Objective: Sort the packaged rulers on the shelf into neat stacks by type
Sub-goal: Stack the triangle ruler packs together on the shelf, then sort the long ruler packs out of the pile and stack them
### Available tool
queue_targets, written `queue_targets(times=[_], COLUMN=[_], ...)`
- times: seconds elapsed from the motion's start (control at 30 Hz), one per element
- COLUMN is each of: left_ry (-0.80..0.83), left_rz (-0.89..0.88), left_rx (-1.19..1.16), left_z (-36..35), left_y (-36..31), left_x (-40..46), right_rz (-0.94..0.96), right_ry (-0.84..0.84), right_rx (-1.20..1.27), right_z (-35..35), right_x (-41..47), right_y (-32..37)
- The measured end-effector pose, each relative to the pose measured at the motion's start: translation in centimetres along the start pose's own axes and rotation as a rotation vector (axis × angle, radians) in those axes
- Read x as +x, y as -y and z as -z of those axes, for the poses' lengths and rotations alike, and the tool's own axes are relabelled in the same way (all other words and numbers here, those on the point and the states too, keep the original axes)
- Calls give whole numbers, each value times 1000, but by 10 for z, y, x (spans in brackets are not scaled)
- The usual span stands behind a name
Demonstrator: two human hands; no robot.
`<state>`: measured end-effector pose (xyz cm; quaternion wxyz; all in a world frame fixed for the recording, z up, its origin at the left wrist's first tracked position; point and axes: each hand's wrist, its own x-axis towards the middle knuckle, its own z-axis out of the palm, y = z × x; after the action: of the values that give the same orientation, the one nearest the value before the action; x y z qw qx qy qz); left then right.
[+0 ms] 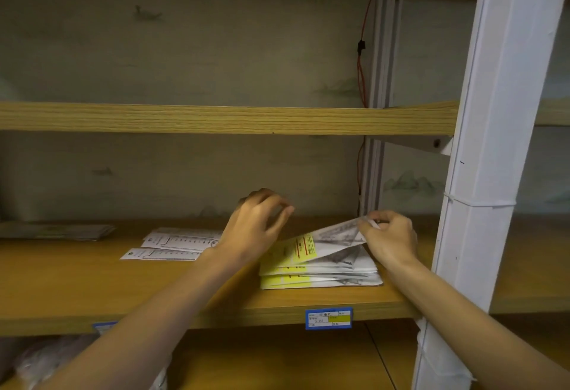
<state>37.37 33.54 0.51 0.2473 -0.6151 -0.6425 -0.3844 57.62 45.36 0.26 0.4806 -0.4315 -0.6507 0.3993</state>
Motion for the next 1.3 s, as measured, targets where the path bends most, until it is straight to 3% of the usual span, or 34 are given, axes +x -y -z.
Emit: queue_targets(times=[0.27,0.5,0.97,1.3], left_ry=[27,36,40,175], left_rz=[22,48,121,136], left_rx=[32,56,169,196], left_z=[-2,3,63,126], left_y=[11,14,82,172], left_x=[-8,-18,-65,-98], right_rz=[179,206,475,462], right_ry=[49,115,44,42], right_rx=[-358,-549,-262,-164], right_z=[2,3,-81,-181], right_x=[-8,-16,-51,-103], right_y=[-14,-23,28,60])
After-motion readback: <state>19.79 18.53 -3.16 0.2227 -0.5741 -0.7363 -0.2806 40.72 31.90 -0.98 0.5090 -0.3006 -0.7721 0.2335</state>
